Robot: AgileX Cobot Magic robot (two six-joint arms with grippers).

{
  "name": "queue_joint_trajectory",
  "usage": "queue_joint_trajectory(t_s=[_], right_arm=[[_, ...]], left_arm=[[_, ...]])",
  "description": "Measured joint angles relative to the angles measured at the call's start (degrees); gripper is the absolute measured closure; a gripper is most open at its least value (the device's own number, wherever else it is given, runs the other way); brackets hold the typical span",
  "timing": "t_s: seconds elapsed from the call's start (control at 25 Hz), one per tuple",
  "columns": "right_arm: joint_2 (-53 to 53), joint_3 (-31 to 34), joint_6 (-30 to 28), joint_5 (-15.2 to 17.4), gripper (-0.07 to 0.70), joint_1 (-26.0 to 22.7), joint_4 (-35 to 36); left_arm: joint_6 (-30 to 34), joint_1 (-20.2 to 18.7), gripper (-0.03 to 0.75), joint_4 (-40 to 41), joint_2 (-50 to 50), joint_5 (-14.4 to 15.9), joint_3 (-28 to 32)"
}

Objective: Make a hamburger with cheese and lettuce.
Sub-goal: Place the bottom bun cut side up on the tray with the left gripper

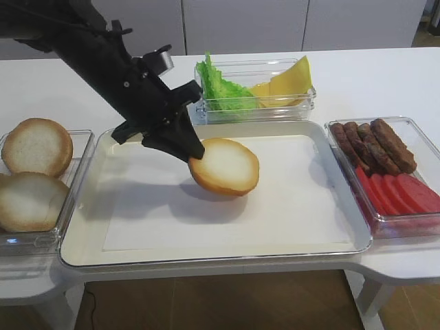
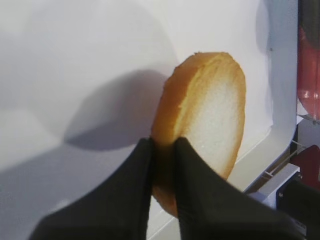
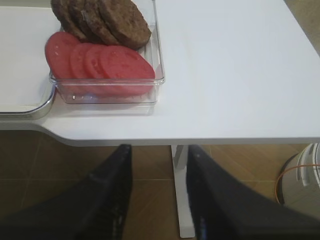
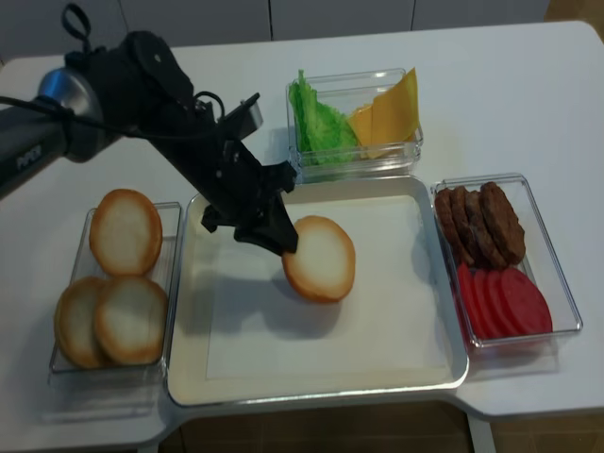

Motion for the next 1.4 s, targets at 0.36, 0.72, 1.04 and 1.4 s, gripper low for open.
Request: queue_joint_trajectory(t_s=[0.36, 0.72, 1.04, 1.4], right_arm=[[0.0, 0.0, 0.0, 0.0, 0.352, 0.0, 0.0], [0.0, 0.0, 0.0, 0.0, 0.352, 0.0, 0.0], [0.0, 0.0, 0.0, 0.0, 0.352, 0.0, 0.0], [0.0, 0.0, 0.0, 0.0, 0.352, 0.0, 0.0]], left_arm=[[0.0, -1.3, 0.641, 0.2, 1.3, -2.2, 0.0], [0.1, -1.6, 0.643, 5.6, 1.3, -2.4, 0.0], [0.1, -1.6, 0.568, 5.6, 1.3, -2.4, 0.0], [0.1, -1.6, 0.291, 5.1, 1.3, -2.3, -2.5]])
